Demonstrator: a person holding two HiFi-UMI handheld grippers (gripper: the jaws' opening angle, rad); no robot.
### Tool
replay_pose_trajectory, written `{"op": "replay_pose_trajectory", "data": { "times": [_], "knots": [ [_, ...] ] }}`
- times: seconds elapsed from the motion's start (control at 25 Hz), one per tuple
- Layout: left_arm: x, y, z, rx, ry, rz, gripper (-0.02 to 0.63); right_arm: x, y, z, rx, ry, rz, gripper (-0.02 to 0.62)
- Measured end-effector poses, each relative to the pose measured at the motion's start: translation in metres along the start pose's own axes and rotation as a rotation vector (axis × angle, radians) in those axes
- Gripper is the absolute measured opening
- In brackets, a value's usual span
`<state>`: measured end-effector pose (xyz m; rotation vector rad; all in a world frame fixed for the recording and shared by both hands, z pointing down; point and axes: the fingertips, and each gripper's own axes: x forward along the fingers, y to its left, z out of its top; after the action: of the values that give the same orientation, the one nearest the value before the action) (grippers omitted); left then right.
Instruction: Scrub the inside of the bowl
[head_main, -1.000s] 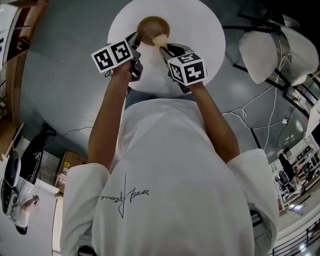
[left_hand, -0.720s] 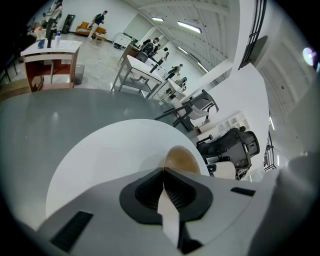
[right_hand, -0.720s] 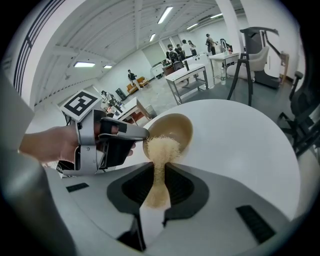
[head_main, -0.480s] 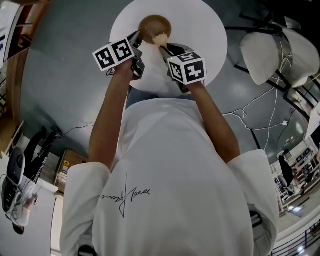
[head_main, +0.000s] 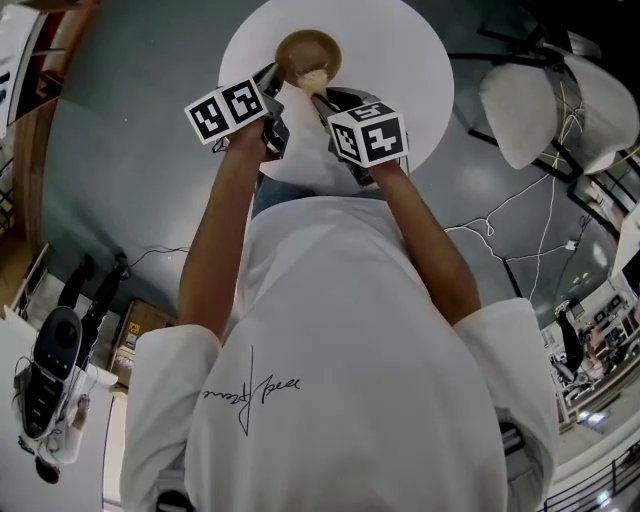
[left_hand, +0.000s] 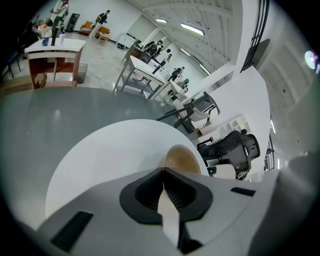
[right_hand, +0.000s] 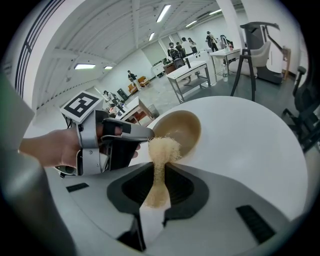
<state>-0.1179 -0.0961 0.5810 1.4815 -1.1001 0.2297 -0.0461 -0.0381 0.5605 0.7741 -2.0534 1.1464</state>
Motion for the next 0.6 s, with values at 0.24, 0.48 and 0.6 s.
{"op": "replay_pose_trajectory", "data": {
  "times": [0.24,0.48,0.6],
  "knots": [
    [0.001,0.0,-0.001,-0.006,0.0,0.0,0.009,0.001,0.003,-0.001,0.004,0.005,0.014,0.08],
    [0.004,0.001,0.002,-0.023,0.004,-0.015,0.009,0.014,0.018,0.0,-0.02,0.026,0.051,0.08],
    [0.003,0.0,-0.001,-0.022,0.008,-0.019,0.009,0.018,0.028,0.0,-0.042,0.035,0.066,0.08]
  ]
}}
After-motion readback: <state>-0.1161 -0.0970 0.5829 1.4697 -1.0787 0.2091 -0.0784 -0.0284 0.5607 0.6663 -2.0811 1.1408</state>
